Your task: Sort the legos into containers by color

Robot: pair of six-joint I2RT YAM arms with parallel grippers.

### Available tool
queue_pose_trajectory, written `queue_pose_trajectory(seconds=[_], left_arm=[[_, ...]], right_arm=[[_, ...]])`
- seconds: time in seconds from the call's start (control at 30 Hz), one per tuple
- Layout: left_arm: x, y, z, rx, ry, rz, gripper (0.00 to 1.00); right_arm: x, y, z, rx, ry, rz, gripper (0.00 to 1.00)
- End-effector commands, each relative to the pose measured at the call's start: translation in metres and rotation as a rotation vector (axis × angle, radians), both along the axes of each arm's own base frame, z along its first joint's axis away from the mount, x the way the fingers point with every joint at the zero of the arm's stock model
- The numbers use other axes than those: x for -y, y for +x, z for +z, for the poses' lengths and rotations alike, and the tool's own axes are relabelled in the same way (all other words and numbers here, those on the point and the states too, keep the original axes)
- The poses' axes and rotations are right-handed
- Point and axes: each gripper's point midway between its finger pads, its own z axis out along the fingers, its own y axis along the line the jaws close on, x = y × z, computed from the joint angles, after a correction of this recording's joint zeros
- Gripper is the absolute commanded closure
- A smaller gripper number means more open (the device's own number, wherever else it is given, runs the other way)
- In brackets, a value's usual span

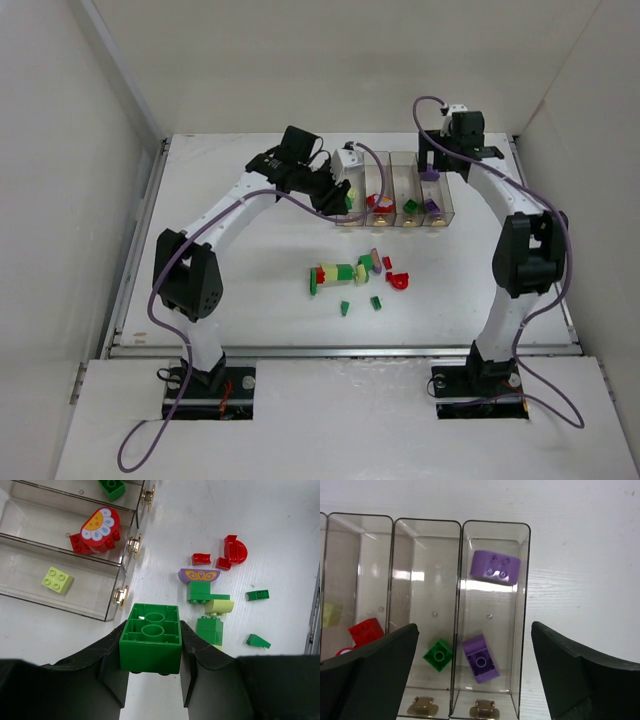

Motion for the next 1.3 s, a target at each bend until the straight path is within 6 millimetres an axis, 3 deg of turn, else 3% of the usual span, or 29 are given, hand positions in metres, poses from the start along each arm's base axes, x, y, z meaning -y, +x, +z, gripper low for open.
queue_pose_trajectory(seconds=[0.0, 0.03, 0.07, 0.1, 0.13, 0.17, 0.23, 0.27, 0.5, 0.67, 0.77, 0.83, 1.0, 1.27], left_arm=[[-0.001, -0.018, 0.031, 0.047, -0.054, -0.063, 1.0], [0.0, -0.019, 0.039, 0.07, -0.068, -0.075, 1.0], [-0.001, -0.021, 0.038, 0.077, -0.064, -0.098, 1.0], [0.0, -0.025, 0.045, 0.091, -0.081, -0.118, 1.0], [-0.001, -0.029, 0.05, 0.103, -0.088, -0.135, 1.0], [0.0, -0.031, 0.051, 0.113, -0.095, -0.153, 1.0], [0.0, -0.039, 0.057, 0.137, -0.113, -0.204, 1.0], [0.0, -0.042, 0.064, 0.158, -0.126, -0.221, 1.0], [-0.002, -0.057, 0.076, 0.215, -0.153, -0.311, 1.0], [-0.003, -0.067, 0.086, 0.221, -0.175, -0.351, 1.0], [-0.003, -0.07, 0.092, 0.233, -0.183, -0.363, 1.0], [-0.001, -0.073, 0.092, 0.232, -0.185, -0.373, 1.0], [0.004, -0.079, 0.092, 0.231, -0.187, -0.391, 1.0], [0.003, -0.082, 0.094, 0.231, -0.187, -0.391, 1.0]], right_arm=[[-0.024, -0.018, 0.069, 0.15, 0.002, 0.123, 0.0], [-0.046, -0.029, 0.078, 0.183, 0.017, 0.216, 0.0], [-0.06, -0.042, 0.071, 0.201, 0.022, 0.294, 0.0], [-0.072, -0.062, 0.103, 0.293, -0.002, 0.411, 0.0], [-0.085, -0.078, 0.111, 0.328, 0.013, 0.515, 0.0], [-0.122, -0.108, 0.117, 0.352, 0.09, 0.728, 0.01], [-0.146, -0.147, 0.124, 0.392, 0.121, 0.904, 0.04], [-0.167, -0.168, 0.127, 0.397, 0.173, 1.009, 0.07], [-0.21, -0.225, 0.143, 0.391, 0.295, 1.252, 0.11], [-0.227, -0.235, 0.154, 0.453, 0.239, 1.293, 0.11], [-0.233, -0.238, 0.158, 0.446, 0.228, 1.301, 0.19], [-0.238, -0.237, 0.153, 0.436, 0.213, 1.318, 0.25], [-0.252, -0.241, 0.152, 0.439, 0.188, 1.329, 0.27], [-0.25, -0.231, 0.146, 0.447, 0.147, 1.301, 0.44]])
